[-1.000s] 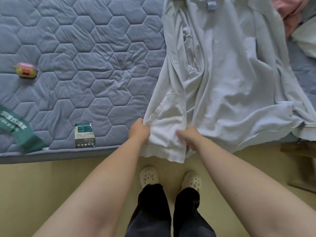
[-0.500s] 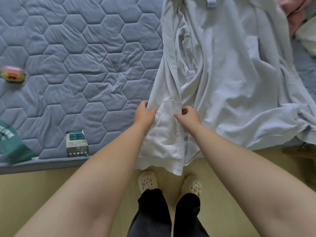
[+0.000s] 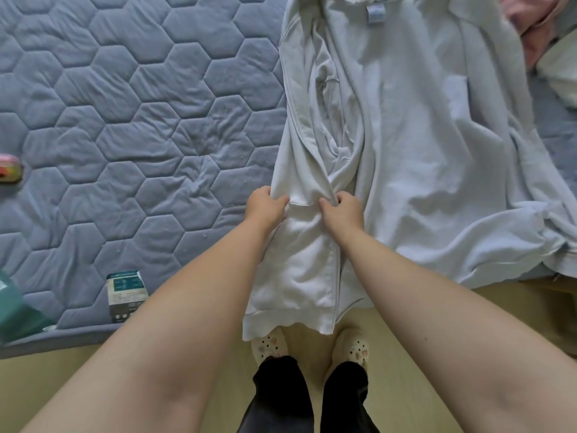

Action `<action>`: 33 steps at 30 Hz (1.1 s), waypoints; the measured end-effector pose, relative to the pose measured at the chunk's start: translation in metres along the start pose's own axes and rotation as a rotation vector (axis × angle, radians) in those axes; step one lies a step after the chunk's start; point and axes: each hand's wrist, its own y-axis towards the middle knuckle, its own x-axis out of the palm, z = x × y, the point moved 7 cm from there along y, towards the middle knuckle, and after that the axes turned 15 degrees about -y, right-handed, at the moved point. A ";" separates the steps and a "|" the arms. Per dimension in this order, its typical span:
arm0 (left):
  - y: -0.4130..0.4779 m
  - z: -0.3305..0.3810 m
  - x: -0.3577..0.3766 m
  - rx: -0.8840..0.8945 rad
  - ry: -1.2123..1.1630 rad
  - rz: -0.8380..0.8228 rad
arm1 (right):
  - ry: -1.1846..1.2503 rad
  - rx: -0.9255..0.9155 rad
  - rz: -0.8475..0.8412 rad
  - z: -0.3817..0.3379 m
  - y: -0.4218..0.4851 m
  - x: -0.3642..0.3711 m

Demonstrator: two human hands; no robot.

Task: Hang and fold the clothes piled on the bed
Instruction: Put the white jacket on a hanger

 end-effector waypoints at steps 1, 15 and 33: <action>0.003 -0.002 -0.001 -0.016 0.039 0.015 | -0.020 0.003 -0.003 0.000 0.003 -0.001; 0.011 -0.019 -0.094 -0.077 0.291 0.359 | 0.138 0.047 -0.316 -0.033 -0.016 0.043; -0.100 0.010 0.128 0.553 0.929 -0.469 | -0.250 0.482 0.380 0.141 -0.051 -0.114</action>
